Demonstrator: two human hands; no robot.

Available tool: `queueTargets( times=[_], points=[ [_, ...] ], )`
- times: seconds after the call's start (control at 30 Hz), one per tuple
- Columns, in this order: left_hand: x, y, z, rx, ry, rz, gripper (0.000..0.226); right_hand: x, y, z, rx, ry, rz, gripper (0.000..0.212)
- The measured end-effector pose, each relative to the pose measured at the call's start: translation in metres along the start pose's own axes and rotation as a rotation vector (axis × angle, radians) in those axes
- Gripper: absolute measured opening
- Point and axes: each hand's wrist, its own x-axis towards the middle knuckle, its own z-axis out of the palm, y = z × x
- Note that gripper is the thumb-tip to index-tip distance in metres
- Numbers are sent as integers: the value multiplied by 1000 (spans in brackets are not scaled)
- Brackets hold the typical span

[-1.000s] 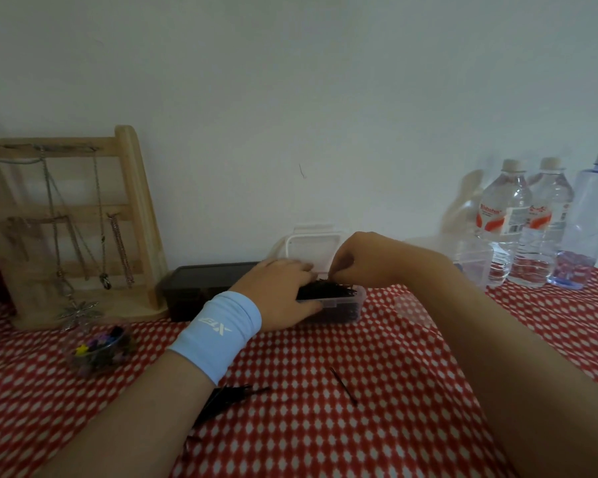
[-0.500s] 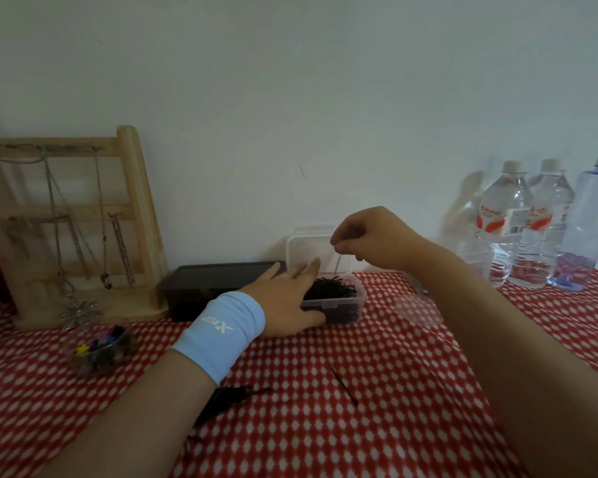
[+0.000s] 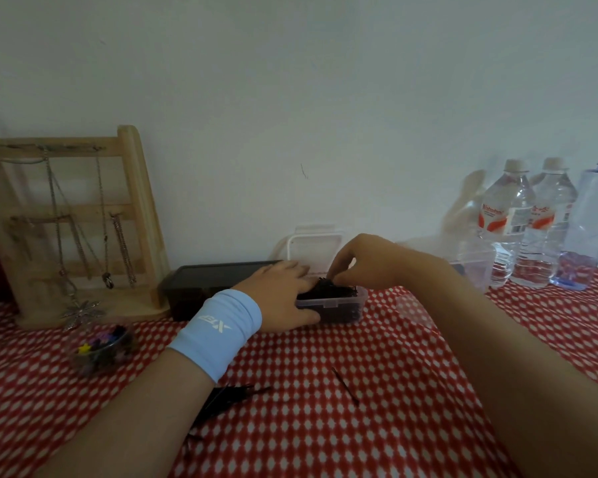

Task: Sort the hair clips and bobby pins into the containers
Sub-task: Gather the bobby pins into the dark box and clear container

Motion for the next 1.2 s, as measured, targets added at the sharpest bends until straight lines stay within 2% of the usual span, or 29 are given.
queueTargets(
  times=[0.07,0.13,0.23,0.3,0.4,0.53,0.63,0.67,0.77,0.83,0.93,1.0,1.13,1.2],
  points=[
    [-4,0,-5,-48,18,-4,77,0,-2,3,-41,-49,-11,18],
    [-9,-1,-11,-142,68,-25,72,-1,-6,-1,-58,-16,-28,16],
    [-17,-2,-19,-203,296,-55,39,-7,-24,-11,-52,49,-70,12],
    [-25,-1,-22,-221,368,-55,17,-12,-44,-12,-70,-34,-76,8],
    [-45,-1,-24,-318,251,-76,3,-23,-68,-5,-180,-317,-10,14],
    [-76,-8,-12,-338,55,-101,14,-35,-79,6,-321,-627,243,31],
    [-98,-11,-8,-329,-54,-142,26,-41,-85,17,-429,-749,310,27],
    [-105,-11,-9,-322,-86,-159,34,-43,-88,21,-448,-740,280,25],
    [-124,-14,-9,-259,-233,-209,75,-48,-97,30,-376,-629,136,12],
    [-133,-15,-5,-218,-275,-217,89,-48,-105,37,-322,-505,37,15],
    [-145,-17,-5,-316,-206,-223,86,-48,-120,52,-244,-297,-135,20],
    [-154,-24,-14,-373,-193,-254,89,-51,-129,61,-131,-216,-221,18],
    [-173,-41,-20,-257,-354,-324,103,-55,-140,75,-47,-194,-291,17],
    [-176,-43,-17,-199,-412,-310,98,-55,-142,82,-78,-187,-292,22]
  ],
)
